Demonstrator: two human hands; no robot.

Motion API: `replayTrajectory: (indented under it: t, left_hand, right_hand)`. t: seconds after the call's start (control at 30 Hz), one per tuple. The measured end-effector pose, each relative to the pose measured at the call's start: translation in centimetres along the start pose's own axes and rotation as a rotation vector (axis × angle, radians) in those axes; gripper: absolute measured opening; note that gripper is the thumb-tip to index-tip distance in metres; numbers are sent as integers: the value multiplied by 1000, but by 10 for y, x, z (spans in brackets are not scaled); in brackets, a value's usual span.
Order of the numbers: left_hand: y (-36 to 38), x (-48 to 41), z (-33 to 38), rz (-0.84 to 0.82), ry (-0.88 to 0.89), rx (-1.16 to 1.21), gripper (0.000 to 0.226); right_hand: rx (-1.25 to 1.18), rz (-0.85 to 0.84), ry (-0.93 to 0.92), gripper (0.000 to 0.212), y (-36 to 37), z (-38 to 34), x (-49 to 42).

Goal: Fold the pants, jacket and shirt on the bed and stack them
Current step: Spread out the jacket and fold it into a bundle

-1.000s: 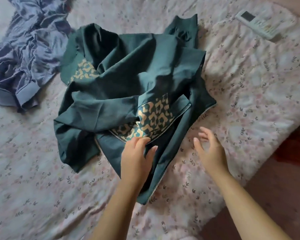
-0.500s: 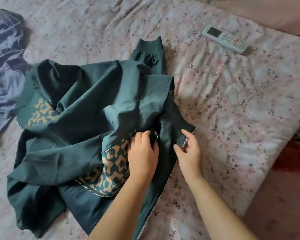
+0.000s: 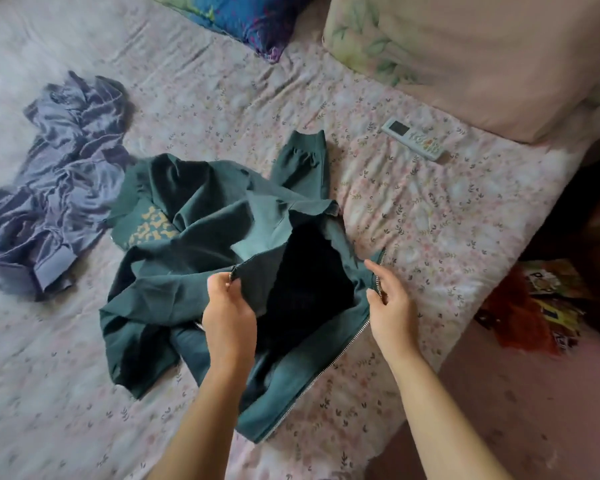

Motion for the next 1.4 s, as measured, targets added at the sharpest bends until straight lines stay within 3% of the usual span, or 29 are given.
replayTrajectory:
  t: [0.23,0.47,0.63,0.77,0.93,1.13,1.27,1.4]
  left_hand:
    - [-155,46,15,183,-23,281,7]
    - [-286,89,-4,24,-99,531,18]
    - [-371,142,-16,-4,-71,716,9]
    - [-430,167,-34,-7,-54,763,34]
    - [-509,199,-38,232,36,709,24]
    - [-589,246,-26,597,138,652,21]
    - [-605,280,-14,731,147,630,18]
    - [-612,305,-12,817,94,605,17]
  right_hand:
    - [-22,-79,-261,32,-12,-130,45]
    - [-82,-24,-378,23,-28,-223,115]
    - [-67,-103,-395,24,-34,-286,149]
    - [4,-192,-575,24,-37,-352,178]
    - [109,-234,-866,26,-46,-435,205]
    - [137,-84,-1124,25,-101,-509,197]
    - [130,-53,-1202,28,-131,-521,180]
    - [170,-84,-1079,36,-154,-497,152]
Point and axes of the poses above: each hand's wrist, its own x-axis away from the middle knuckle, its own y-axis out of the palm, z = x × y, the point moved 6 cm from there along -x, towards the middle knuckle, and after that the axes turned 15 degrees about -y, right-handed, at the moved point
